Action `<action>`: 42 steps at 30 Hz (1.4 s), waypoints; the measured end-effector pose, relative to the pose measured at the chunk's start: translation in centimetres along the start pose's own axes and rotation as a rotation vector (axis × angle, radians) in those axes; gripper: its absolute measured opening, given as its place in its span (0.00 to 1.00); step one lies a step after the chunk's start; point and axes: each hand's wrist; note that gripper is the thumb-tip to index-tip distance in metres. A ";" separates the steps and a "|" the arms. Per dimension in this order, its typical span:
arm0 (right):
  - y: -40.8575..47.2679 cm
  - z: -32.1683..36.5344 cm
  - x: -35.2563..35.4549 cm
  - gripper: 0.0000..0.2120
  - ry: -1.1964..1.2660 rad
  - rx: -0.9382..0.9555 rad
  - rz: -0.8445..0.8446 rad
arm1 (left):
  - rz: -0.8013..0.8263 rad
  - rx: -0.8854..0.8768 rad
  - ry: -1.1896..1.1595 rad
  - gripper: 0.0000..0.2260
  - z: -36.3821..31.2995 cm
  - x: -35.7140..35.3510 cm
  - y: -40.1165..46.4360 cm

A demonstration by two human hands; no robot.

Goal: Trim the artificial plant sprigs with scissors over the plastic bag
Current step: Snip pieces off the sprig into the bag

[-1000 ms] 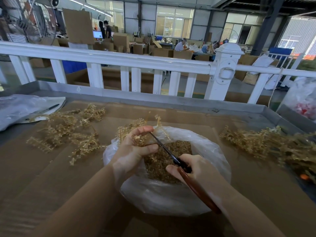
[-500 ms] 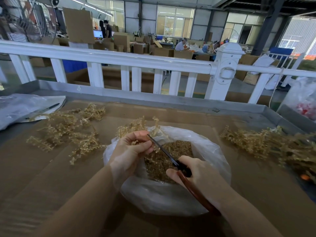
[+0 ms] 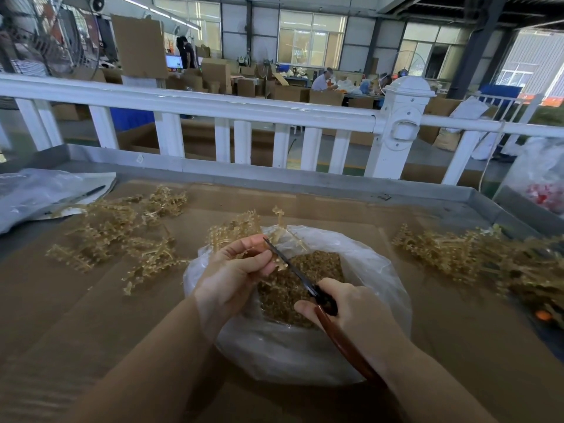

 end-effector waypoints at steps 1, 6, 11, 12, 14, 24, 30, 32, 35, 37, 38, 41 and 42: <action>0.0 0.0 -0.1 0.18 -0.008 0.003 -0.014 | -0.012 0.008 -0.010 0.15 0.1 0.0 0.0; -0.3 -0.3 0.1 0.18 0.042 0.009 -0.048 | -0.052 -0.019 -0.050 0.12 0.3 -0.1 0.2; -0.4 -0.2 0.6 0.17 0.076 -0.014 -0.025 | -0.145 -0.105 -0.103 0.12 -0.3 0.2 0.7; -0.5 -0.2 0.7 0.16 0.074 -0.016 -0.027 | -0.148 -0.111 -0.106 0.12 -0.4 0.2 0.7; -0.6 0.0 0.6 0.17 0.081 -0.021 -0.040 | -0.147 -0.119 -0.103 0.12 -0.4 0.2 0.7; -0.7 -0.1 0.4 0.14 0.008 0.012 -0.077 | -0.147 -0.089 -0.072 0.12 -0.2 0.6 0.6; -0.8 -0.1 0.4 0.12 0.023 0.013 -0.100 | -0.123 -0.084 -0.089 0.12 -0.2 0.4 0.6; -0.8 0.0 0.5 0.11 0.041 0.019 -0.116 | -0.134 -0.078 -0.062 0.14 -0.2 0.3 0.7; -0.7 0.1 0.8 0.13 0.041 0.017 -0.139 | -0.147 -0.068 -0.014 0.11 -0.2 0.2 0.7; -0.6 0.2 0.8 0.15 0.069 0.010 -0.151 | -0.125 -0.070 -0.001 0.09 0.0 0.0 0.5; -0.5 0.2 0.9 0.16 0.089 0.006 -0.158 | -0.116 -0.072 0.000 0.09 0.1 -0.1 0.3; -0.4 0.4 0.8 0.14 0.117 0.012 -0.169 | -0.103 -0.065 0.038 0.11 0.5 -0.2 -0.1; -0.3 0.5 0.7 0.13 0.121 0.018 -0.171 | -0.093 -0.066 0.060 0.11 0.7 -0.2 -0.2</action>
Point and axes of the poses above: each hand's wrist, its own y-axis towards the middle knuckle, its own x-axis out of the back of the hand, z = x × y, and after that the axes turned 9 degrees about -x, right-handed
